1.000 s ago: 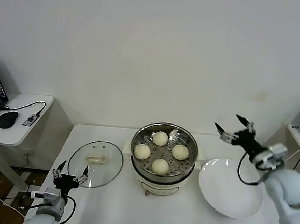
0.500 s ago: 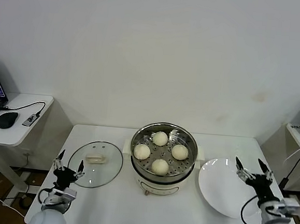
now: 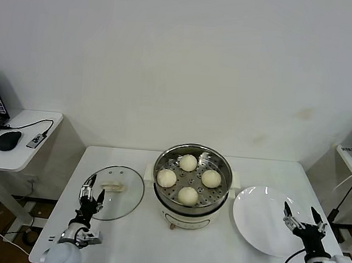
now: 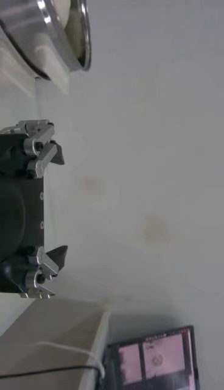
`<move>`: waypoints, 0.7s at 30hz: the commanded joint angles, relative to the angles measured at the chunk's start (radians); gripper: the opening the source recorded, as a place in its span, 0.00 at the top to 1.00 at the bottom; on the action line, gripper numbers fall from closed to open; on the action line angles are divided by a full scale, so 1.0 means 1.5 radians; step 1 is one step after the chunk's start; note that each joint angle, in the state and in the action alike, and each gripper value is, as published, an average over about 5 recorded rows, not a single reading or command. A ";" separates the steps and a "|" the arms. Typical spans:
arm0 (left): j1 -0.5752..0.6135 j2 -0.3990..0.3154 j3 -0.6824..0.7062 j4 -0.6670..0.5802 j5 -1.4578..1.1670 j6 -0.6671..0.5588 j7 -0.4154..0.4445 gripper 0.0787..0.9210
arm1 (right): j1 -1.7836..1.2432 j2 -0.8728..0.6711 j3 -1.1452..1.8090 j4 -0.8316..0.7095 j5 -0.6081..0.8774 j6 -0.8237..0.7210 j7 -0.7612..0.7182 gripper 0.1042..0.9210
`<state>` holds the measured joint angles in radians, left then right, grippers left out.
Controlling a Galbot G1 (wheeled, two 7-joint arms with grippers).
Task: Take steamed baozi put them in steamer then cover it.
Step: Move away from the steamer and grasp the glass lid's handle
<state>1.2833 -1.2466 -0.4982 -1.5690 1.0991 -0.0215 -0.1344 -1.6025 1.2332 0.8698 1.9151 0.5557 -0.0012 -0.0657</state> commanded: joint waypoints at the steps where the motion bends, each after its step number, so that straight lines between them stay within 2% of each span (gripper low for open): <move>1: -0.037 0.007 0.024 0.077 0.109 -0.023 -0.010 0.12 | -0.020 0.028 0.011 -0.001 -0.014 0.012 0.005 0.12; 9: -0.064 -0.019 0.040 0.082 0.107 0.061 -0.016 0.12 | -0.020 0.039 0.012 -0.001 -0.015 0.015 0.006 0.12; 21: -0.093 -0.029 0.043 0.119 0.124 0.098 -0.014 0.12 | -0.031 0.047 0.018 0.005 -0.020 0.022 0.006 0.12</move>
<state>1.1680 -1.2835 -0.4404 -1.4291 1.2527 0.0808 -0.1531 -1.6422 1.2938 0.8930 1.9197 0.5295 0.0274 -0.0582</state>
